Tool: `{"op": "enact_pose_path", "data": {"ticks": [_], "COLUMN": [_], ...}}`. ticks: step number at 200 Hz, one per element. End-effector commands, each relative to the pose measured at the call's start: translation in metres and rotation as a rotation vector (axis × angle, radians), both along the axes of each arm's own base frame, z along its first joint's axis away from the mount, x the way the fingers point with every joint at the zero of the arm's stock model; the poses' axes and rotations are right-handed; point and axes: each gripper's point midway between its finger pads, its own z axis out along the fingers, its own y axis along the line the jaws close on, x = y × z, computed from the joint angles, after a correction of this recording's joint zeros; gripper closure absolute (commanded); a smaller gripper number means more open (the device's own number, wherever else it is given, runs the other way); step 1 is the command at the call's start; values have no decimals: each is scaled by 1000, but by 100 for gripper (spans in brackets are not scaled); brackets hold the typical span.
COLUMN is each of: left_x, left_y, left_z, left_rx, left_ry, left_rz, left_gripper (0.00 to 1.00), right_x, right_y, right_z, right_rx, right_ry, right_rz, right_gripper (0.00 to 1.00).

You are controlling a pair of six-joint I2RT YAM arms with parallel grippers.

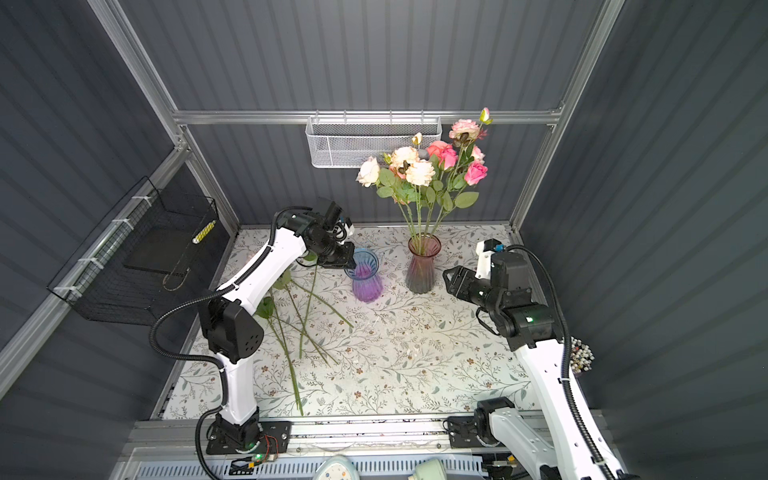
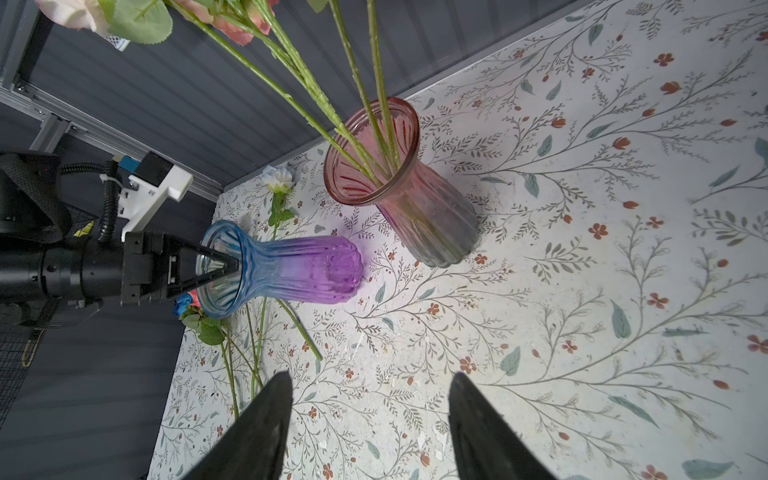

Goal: Arrange the flowers into the vase
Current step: 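Slide the blue-purple vase nearer to the robot with the left gripper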

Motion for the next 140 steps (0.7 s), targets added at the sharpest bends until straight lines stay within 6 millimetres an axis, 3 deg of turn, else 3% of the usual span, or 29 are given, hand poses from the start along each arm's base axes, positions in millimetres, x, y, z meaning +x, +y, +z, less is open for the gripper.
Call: {"op": "enact_pose_path", "data": {"ticks": [1,56,101,140], "left_x": [-37,-75,-95,-92], "left_y": [-6,-24,-25,-18], "left_z": [27,35,19,5], "left_rx": [-51,-80,-5,58], "left_ry": [13,62,118,125], "left_rz": [-69,-141,-183,-167], "left_gripper": [100,100,100,99], "right_x": [-1,-6,-9,-8], "right_y": [5,14,17,25], "right_z": [3,4,10,16], "right_rx": [16,16,-5,4], "right_ry": [-19,-22,-46,-55], "right_rz": [17,36,29,54], "right_gripper": [38,38,39,38]}}
